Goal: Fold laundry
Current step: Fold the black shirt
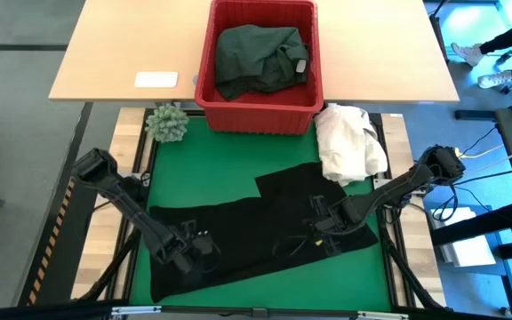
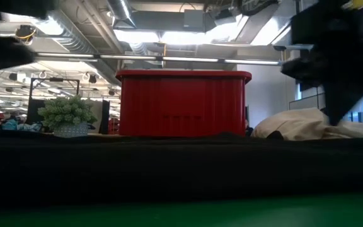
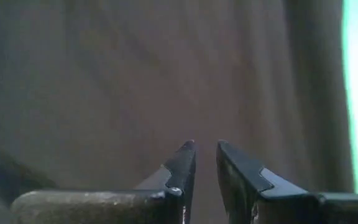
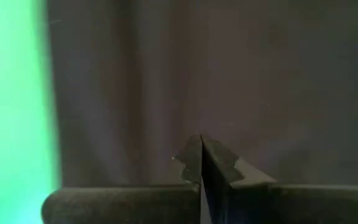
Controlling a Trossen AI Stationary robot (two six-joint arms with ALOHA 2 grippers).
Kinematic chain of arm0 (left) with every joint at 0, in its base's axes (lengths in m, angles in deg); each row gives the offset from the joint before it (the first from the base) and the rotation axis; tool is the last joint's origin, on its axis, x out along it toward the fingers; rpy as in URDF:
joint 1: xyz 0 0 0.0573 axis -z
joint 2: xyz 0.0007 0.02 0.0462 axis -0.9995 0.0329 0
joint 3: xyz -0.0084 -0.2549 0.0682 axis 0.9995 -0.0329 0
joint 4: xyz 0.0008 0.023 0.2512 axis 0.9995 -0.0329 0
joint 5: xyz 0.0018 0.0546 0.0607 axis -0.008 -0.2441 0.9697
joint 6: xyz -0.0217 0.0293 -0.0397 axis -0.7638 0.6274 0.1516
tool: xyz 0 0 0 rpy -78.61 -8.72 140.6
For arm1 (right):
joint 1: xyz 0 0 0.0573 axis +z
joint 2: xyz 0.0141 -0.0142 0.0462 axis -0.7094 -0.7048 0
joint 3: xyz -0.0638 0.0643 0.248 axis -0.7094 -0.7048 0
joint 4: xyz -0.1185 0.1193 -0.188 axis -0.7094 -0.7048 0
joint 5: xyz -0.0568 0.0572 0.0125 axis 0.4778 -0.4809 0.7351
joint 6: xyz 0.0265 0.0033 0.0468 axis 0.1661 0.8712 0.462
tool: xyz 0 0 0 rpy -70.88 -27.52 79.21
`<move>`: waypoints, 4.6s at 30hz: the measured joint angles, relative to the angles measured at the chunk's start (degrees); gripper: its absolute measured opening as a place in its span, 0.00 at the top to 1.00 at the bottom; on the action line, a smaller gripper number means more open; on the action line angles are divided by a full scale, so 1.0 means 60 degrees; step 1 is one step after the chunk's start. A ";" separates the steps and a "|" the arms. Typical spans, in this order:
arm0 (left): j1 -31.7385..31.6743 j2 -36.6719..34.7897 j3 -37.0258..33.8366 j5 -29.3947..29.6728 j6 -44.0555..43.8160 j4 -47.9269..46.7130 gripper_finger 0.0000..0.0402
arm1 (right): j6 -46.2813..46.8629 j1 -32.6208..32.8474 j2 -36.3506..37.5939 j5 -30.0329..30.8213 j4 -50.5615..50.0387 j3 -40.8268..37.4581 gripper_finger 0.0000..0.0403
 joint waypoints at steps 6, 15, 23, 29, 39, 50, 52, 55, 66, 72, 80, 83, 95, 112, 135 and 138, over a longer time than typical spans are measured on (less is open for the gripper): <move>-0.1560 0.0000 0.0000 0.0057 0.2901 0.0598 0.86 | -0.0672 -0.1531 0.0000 0.1638 0.0172 0.0000 1.00; -0.4134 0.0000 0.0000 -0.0439 0.6689 0.1899 0.99 | -0.2738 -0.3900 0.0000 0.0280 0.1975 -0.0029 1.00; -0.6114 0.0000 -0.0312 -0.1887 0.8943 0.4031 1.00 | -0.3343 -0.5190 0.0000 -0.0376 0.3094 -0.0333 1.00; -0.8017 0.0132 -0.1372 -0.4750 0.9062 0.7659 1.00 | -0.3150 -0.5579 0.0370 -0.0691 0.3757 -0.0342 1.00; -0.9078 0.0154 -0.1516 -0.5476 0.8906 0.7978 1.00 | -0.2734 -0.5888 0.0678 -0.1602 0.3983 -0.0672 1.00; -0.8192 0.0160 -0.2979 -0.6274 0.8212 0.7168 1.00 | -0.1834 -0.5884 0.0616 -0.1521 0.4286 -0.1836 1.00; -0.8049 0.0157 -0.3109 -0.6274 0.7973 0.6978 1.00 | -0.1707 -0.5884 0.0616 -0.1409 0.4252 -0.1915 1.00; -0.7853 0.0157 -0.3300 -0.6124 0.7600 0.6521 1.00 | -0.1692 -0.5884 0.0616 -0.1407 0.4255 -0.1920 1.00; -0.7190 0.0099 -0.3308 -0.5781 0.6309 0.5129 1.00 | -0.1668 -0.5881 0.0616 -0.1381 0.4256 -0.1920 1.00; -0.6901 0.0068 -0.3279 -0.5910 0.5644 0.4282 1.00 | -0.1782 -0.5881 0.0616 -0.1235 0.4255 -0.1920 1.00; -0.6906 -0.0614 -0.2909 -0.4571 0.5972 0.4123 1.00 | -0.2211 -0.5881 0.0704 0.0156 0.4545 -0.1792 1.00; -0.7001 -0.1009 -0.2667 -0.3104 0.6086 0.5232 1.00 | -0.2361 -0.5881 0.0882 -0.0498 0.5209 -0.1781 1.00; -0.7663 -0.0261 -0.2680 -0.3468 0.6535 0.8159 1.00 | -0.2353 -0.6132 0.0158 -0.2167 0.5187 -0.1781 1.00; -0.8183 0.1268 -0.2645 -0.3503 0.6319 0.9746 0.92 | -0.1692 -0.6124 -0.1368 -0.3002 0.6450 -0.1785 0.99; -0.8161 0.1249 -0.2645 -0.3785 0.5869 0.9788 0.77 | -0.2723 -0.6179 -0.1355 -0.2326 0.5830 -0.0896 0.72; -0.8105 0.1246 -0.2645 -0.3868 0.5835 0.9792 0.77 | -0.2707 -0.6212 -0.1404 -0.2296 0.5642 -0.0877 0.68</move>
